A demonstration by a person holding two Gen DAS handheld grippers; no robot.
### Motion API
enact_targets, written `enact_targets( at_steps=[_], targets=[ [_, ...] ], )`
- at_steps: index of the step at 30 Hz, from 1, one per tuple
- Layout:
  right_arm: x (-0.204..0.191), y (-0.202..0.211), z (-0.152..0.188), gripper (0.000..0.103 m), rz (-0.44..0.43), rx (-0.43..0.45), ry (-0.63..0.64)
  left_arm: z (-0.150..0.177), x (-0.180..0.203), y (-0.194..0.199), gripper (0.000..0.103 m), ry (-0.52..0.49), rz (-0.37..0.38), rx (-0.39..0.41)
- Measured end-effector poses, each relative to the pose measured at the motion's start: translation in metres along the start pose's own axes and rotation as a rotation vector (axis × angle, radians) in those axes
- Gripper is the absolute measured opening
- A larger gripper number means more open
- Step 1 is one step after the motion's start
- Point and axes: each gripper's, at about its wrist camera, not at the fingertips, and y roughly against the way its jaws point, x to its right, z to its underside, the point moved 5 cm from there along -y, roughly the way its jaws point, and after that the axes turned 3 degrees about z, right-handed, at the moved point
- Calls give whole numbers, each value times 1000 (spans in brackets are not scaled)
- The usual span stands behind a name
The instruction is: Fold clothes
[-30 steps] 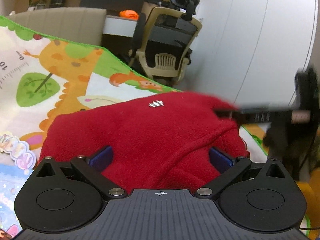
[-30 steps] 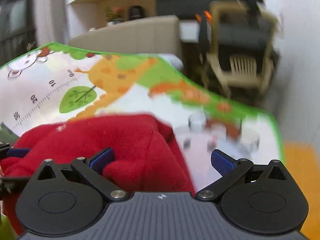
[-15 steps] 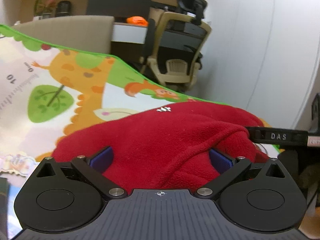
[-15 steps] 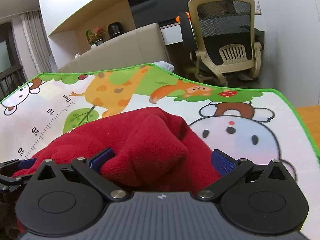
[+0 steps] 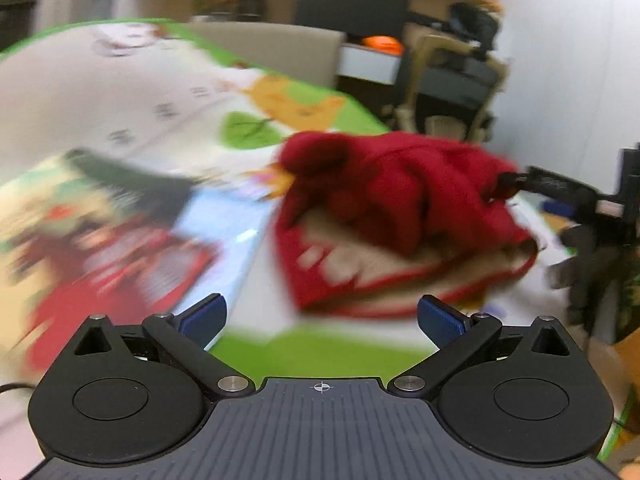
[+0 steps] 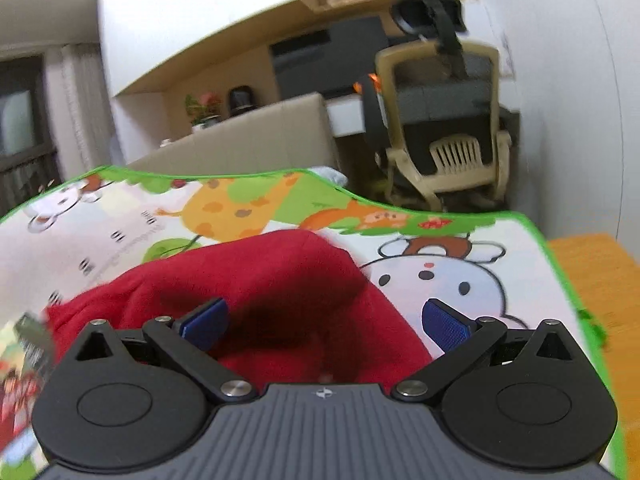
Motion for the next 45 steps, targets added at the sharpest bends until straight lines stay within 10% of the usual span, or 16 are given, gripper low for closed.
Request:
enact_targets(
  at_steps=[6, 14, 20, 45],
  targets=[
    [-21, 75, 43, 103, -66, -47, 114, 31, 58, 19, 103, 27, 55, 104],
    [-3, 119, 89, 103, 56, -129, 228, 63, 120, -20, 103, -103, -79, 99],
    [23, 99, 92, 103, 23, -277, 61, 75, 112, -41, 103, -94, -154, 45],
    [20, 104, 98, 103, -21, -261, 86, 79, 106, -39, 103, -93, -178, 111]
  ],
)
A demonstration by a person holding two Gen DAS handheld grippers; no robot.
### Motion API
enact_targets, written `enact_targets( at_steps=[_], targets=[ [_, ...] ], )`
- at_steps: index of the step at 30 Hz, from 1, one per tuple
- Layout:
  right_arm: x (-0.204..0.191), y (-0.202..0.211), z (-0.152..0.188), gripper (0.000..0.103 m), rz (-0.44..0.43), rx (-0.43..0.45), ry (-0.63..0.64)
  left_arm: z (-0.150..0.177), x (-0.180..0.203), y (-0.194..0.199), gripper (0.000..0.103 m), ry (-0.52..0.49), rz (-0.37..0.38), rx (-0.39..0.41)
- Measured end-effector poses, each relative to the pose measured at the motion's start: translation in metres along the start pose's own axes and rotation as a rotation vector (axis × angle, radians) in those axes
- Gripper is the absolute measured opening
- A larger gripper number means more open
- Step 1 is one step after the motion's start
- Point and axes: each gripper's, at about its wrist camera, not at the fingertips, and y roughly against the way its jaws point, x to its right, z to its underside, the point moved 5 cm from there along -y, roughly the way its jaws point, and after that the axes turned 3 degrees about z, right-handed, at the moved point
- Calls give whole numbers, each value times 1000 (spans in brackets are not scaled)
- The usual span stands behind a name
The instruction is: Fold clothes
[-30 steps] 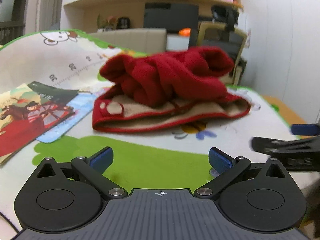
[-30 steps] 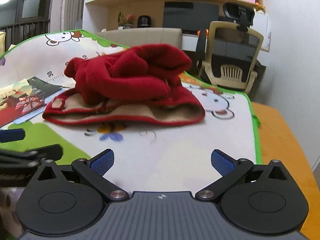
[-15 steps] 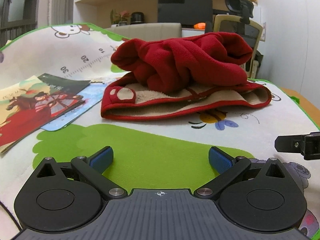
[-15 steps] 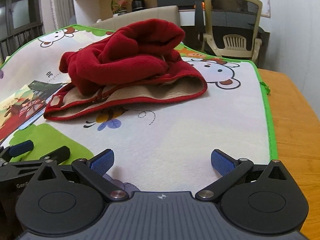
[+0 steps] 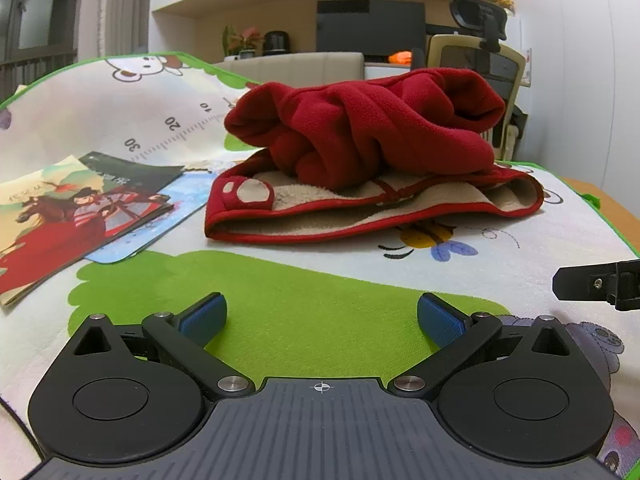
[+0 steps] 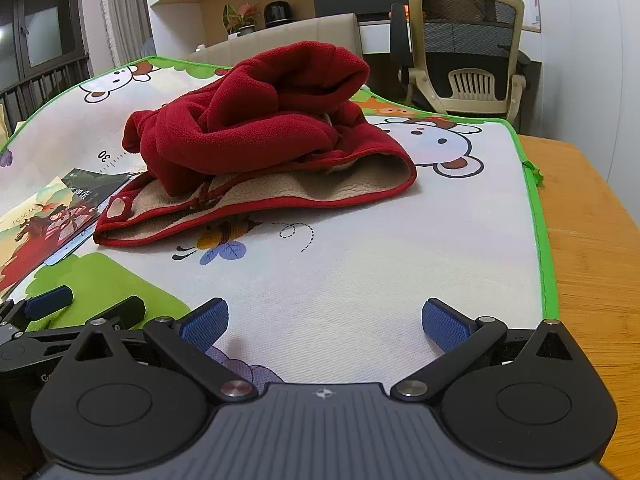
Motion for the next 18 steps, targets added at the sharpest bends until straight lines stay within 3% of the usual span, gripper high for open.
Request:
enact_targets(
  at_steps=[18],
  targets=[
    [-1, -1, 0, 103, 10, -5, 10, 1, 1, 1, 103, 8, 1, 6]
  ],
)
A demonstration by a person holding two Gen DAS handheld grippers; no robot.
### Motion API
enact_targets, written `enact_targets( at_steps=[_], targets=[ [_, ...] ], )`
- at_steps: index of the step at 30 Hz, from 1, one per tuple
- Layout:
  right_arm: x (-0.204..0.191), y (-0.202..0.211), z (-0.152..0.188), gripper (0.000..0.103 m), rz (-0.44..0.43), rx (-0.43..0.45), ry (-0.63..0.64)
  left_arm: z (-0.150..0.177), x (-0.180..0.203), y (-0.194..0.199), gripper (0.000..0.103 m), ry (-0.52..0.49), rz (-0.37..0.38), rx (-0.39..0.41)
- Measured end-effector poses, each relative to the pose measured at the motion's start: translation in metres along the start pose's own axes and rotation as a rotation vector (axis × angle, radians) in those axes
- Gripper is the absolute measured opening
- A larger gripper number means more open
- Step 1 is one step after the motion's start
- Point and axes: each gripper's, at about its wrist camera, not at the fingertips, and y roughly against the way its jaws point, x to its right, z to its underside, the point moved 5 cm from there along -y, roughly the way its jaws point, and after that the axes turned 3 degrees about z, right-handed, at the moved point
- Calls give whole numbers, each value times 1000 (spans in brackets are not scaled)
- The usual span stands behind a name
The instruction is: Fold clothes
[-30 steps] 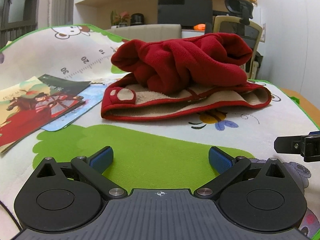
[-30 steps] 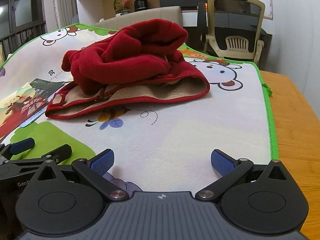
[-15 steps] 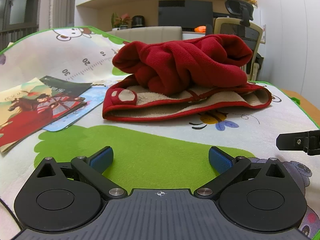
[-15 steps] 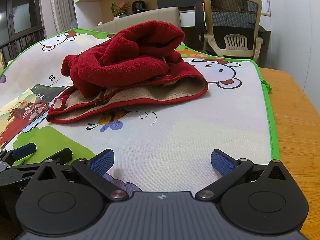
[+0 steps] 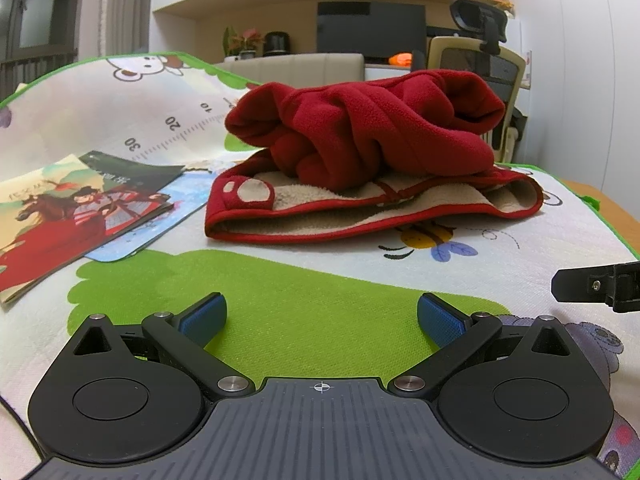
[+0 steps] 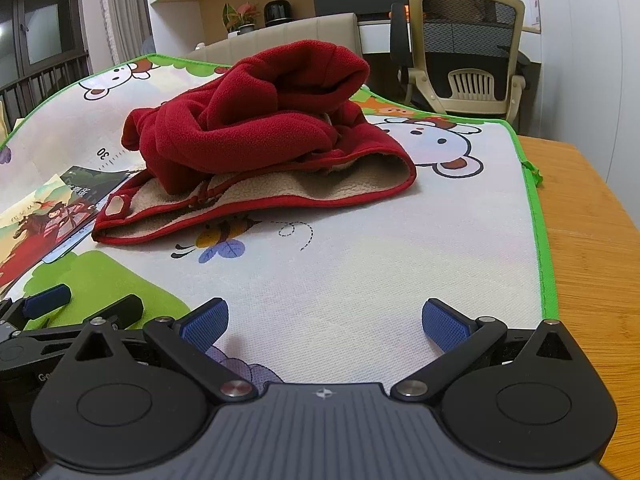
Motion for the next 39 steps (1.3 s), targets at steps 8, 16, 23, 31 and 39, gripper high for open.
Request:
enact_targets(
  at_steps=[8, 16, 23, 31, 39],
  targets=[
    [-2, -1, 0, 103, 12, -11, 22, -2, -1, 0, 103, 2, 9, -26],
    [-3, -1, 1, 103, 21, -17, 34, -2, 0, 0, 103, 2, 12, -35],
    [3, 3, -1, 103, 31, 12, 0, -7, -3, 5, 103, 16, 32, -33],
    [7, 14, -2, 103, 40, 91, -45, -21, -3, 29, 103, 36, 51, 66],
    [-4, 26, -5, 103, 83, 112, 21, -28, -10, 40, 103, 61, 23, 58]
  ],
)
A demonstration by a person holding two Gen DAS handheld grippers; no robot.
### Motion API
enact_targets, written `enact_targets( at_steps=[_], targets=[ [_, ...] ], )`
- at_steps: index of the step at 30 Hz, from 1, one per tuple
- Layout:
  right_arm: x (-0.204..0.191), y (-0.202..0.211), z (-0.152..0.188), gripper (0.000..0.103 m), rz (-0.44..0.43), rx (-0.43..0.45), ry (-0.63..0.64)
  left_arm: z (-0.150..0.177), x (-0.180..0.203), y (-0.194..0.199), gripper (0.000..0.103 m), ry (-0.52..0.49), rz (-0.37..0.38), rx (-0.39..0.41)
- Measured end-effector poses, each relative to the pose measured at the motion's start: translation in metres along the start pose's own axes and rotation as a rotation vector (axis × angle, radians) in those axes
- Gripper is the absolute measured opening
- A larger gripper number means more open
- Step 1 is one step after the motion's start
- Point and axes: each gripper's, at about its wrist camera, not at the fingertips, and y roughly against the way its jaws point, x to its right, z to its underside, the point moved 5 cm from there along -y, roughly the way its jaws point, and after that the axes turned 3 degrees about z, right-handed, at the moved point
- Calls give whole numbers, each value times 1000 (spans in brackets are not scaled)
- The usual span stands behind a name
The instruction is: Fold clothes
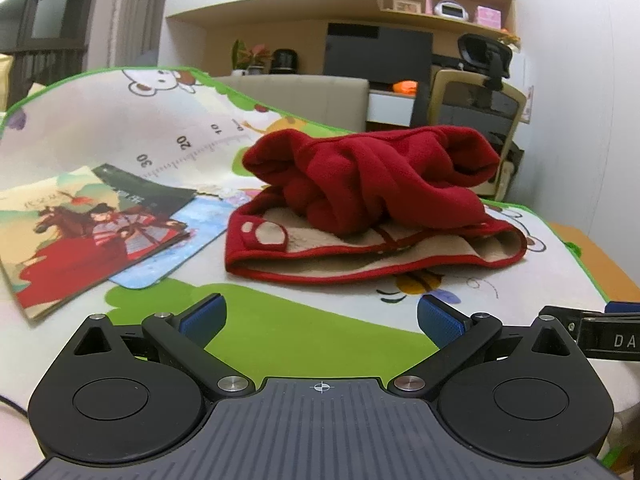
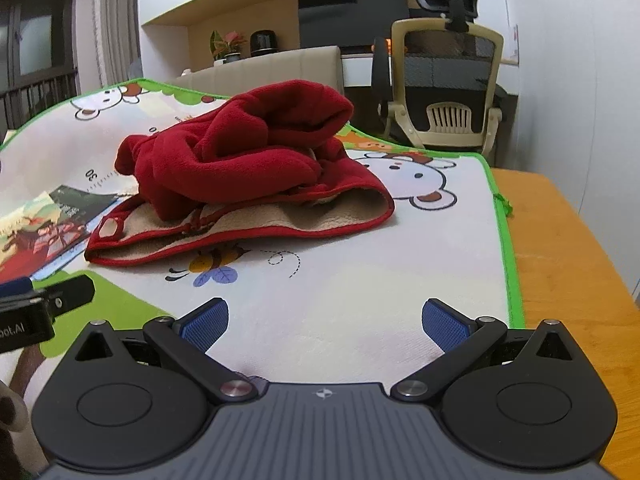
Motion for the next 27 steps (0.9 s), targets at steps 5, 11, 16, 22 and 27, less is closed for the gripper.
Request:
enact_targets(
  at_steps=[5, 11, 16, 22, 27],
  targets=[
    [-4, 19, -12, 103, -12, 31, 19, -11, 3, 17, 103, -48, -13, 12],
    [-13, 34, -18, 103, -35, 68, 31, -17, 9, 31, 103, -81, -24, 30],
    [-15, 38, -19, 103, -39, 80, 30, -14, 4, 25, 103, -60, -39, -15],
    [-12, 39, -18, 103, -33, 81, 13, -12, 2, 25, 103, -47, -45, -22],
    [-12, 36, -14, 103, -39, 71, 5, -9, 3, 23, 103, -46, -41, -37]
  ],
)
